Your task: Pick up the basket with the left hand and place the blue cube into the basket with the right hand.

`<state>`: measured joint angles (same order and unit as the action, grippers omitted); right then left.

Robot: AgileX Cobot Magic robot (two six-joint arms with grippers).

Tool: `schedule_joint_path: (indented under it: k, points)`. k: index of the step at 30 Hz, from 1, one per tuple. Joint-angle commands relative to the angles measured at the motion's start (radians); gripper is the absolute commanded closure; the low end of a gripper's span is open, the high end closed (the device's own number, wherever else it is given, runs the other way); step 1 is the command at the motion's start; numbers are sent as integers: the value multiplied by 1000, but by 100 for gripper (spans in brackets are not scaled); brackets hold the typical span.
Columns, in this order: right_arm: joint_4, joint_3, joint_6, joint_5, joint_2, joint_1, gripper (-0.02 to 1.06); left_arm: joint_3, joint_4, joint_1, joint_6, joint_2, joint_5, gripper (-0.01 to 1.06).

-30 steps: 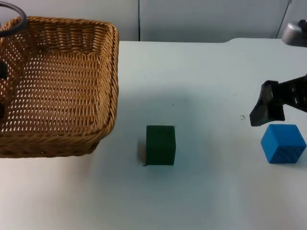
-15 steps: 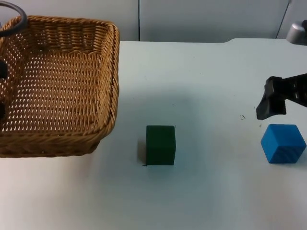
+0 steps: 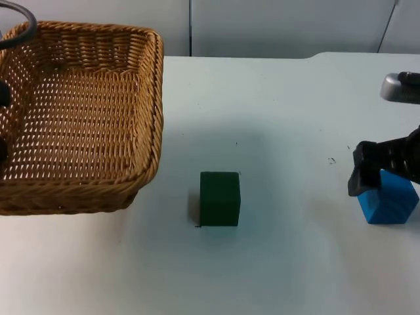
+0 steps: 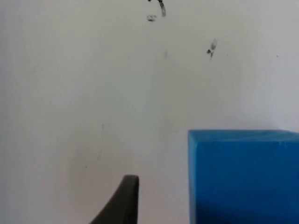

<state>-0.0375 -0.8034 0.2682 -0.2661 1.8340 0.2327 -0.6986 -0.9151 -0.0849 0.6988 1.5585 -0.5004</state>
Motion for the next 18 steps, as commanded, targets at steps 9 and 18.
schedule_joint_path:
  k: [9,18]
  points:
    - [-11,-4,17,75,53,-3,11,2,-24,-2,5,-15,-10,105]
    - [-11,-4,46,87,54,-3,59,2,-24,-2,5,-15,-11,105]
